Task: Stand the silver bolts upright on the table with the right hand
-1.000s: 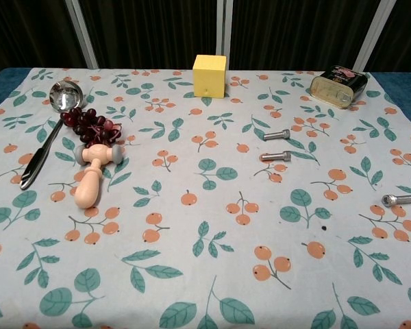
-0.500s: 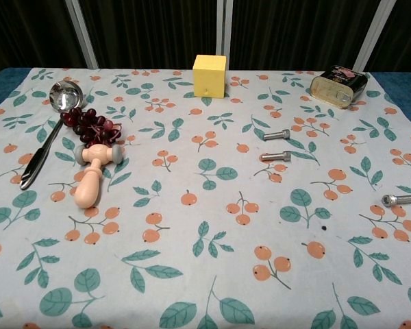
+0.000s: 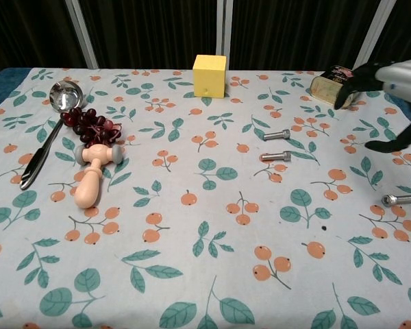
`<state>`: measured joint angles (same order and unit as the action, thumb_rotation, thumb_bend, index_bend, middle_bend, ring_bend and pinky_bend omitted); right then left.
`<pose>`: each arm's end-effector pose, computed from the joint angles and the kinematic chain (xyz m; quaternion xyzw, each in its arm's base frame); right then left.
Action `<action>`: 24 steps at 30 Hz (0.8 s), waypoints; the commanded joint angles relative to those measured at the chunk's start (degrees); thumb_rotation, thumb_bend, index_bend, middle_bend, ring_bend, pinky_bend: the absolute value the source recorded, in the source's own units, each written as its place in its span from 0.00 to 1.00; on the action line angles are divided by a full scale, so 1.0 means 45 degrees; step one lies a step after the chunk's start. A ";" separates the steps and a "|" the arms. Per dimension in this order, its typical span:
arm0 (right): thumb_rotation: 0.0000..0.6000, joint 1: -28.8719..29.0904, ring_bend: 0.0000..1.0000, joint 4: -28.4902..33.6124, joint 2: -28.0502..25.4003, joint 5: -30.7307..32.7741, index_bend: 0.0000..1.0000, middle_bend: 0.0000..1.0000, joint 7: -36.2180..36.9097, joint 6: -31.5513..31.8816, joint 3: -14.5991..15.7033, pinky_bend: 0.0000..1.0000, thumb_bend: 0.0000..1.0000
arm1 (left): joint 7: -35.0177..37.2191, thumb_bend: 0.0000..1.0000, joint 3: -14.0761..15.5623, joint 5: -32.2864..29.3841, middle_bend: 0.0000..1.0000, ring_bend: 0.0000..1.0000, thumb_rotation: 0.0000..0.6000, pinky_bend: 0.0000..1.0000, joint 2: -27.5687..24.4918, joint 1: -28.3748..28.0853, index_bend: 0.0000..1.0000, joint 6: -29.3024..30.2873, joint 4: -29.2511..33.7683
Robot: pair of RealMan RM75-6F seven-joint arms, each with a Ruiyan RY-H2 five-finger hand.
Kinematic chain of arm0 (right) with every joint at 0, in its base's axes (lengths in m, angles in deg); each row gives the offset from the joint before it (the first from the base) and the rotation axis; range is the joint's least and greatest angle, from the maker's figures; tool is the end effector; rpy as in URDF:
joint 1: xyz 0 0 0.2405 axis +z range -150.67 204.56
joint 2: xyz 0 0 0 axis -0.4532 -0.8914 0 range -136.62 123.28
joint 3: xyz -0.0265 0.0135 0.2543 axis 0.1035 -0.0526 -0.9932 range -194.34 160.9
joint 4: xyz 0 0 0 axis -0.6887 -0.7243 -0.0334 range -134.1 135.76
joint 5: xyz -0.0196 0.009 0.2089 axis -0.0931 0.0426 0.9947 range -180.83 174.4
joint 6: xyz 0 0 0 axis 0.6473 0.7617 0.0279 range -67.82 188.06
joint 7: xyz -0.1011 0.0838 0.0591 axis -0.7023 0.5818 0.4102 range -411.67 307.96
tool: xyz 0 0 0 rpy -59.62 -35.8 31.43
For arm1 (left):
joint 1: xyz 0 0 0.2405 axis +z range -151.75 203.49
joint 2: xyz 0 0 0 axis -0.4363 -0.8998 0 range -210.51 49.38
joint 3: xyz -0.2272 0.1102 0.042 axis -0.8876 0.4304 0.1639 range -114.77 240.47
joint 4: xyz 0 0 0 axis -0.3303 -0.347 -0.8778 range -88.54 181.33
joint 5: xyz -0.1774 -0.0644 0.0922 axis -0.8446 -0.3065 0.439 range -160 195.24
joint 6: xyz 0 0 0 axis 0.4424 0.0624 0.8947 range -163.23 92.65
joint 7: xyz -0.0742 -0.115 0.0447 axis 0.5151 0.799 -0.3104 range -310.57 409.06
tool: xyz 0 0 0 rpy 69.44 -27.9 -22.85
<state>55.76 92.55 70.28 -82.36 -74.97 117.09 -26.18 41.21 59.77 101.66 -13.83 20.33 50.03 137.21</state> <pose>-0.2038 -0.2998 0.0428 0.7704 -0.2977 0.3287 0.4581 -0.3140 0.1856 0.1497 -0.6067 -0.3538 -0.3528 0.6182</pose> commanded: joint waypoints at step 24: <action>1.00 0.2755 0.00 -0.4872 0.5178 0.1330 0.40 0.17 -0.1879 -0.1286 -0.0120 0.00 0.25 | 0.0140 0.00 -0.0019 0.0002 0.11 0.01 1.00 0.00 -0.0027 0.0111 0.20 0.0171 -0.0019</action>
<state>68.04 70.73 93.39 -76.66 -83.67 111.48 -26.79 41.82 59.69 101.69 -13.97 20.81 50.79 137.14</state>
